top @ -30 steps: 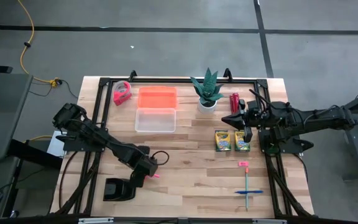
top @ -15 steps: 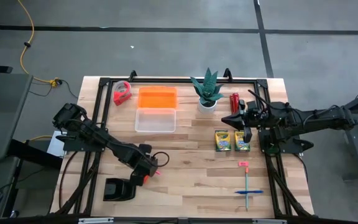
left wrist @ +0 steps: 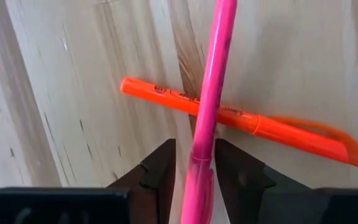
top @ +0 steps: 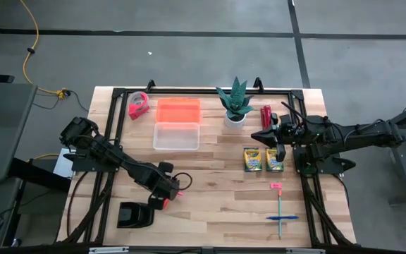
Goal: Pack school essentials
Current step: Put the pink pen into the orange supply box
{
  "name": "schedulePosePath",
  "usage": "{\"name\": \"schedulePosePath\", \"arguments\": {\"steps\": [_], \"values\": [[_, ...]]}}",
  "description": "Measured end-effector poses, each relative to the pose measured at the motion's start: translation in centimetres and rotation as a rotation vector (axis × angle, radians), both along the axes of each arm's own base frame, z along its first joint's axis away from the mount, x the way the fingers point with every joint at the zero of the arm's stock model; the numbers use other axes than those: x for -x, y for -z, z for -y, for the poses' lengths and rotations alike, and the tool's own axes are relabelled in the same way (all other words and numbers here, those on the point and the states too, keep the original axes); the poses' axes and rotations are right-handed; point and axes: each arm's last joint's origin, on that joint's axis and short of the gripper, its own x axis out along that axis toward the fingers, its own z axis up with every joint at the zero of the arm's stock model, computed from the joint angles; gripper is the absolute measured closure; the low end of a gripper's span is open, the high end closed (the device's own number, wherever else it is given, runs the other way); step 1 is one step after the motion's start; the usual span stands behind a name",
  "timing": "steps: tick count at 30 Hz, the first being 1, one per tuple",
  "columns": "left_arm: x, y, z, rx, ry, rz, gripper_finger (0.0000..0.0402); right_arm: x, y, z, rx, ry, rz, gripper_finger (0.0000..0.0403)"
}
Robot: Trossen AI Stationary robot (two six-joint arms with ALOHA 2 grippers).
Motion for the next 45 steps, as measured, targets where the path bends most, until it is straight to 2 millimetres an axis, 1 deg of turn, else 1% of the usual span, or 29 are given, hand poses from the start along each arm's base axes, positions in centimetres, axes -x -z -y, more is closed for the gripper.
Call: {"name": "schedulePosePath", "arguments": {"steps": [7,15,18,25,28,32,34,36,39,43,45], "values": [[-0.3,1.0,0.1,0.000,-0.009,-0.028,0.0302,0.0,0.0,0.0,0.000,0.000,0.000,0.0403],[-0.3,1.0,0.0,-0.003,-0.019,-0.025,0.0307,0.0,0.0,0.0,0.000,0.001,0.001,0.0403],[-0.3,1.0,0.0,-0.002,-0.021,-0.025,0.0322,0.0,0.0,0.0,0.000,0.012,0.001,0.0403],[-0.2,0.7,-0.3,0.017,-0.073,-0.033,0.0379,0.0,0.0,0.1,0.000,0.026,0.001,0.0403],[0.3,-0.1,-0.8,0.007,-0.073,-0.044,0.0385,0.0,0.0,0.1,0.000,0.026,0.001,0.0403],[1.1,-2.2,-2.4,0.000,-0.112,-0.034,0.0373,0.0,0.0,0.1,0.000,0.028,0.001,0.0403],[1.4,-4.0,-3.5,0.010,-0.153,0.031,0.0370,0.0,0.0,0.1,0.000,0.028,0.001,0.0403],[2.0,-6.4,-4.8,0.024,-0.211,0.139,0.0372,0.0,0.0,0.1,0.000,0.028,0.000,0.0403],[2.7,-10.6,-6.8,0.040,-0.324,0.423,0.0381,-0.1,0.0,0.1,0.000,0.028,-0.002,0.0403],[4.2,-16.5,-9.0,0.035,-0.452,0.878,0.0381,-0.5,0.2,0.1,0.000,0.028,-0.005,0.0403],[5.0,-18.8,-9.6,0.026,-0.495,1.074,0.0377,-0.8,0.3,0.0,0.001,0.028,-0.012,0.0403]]}}
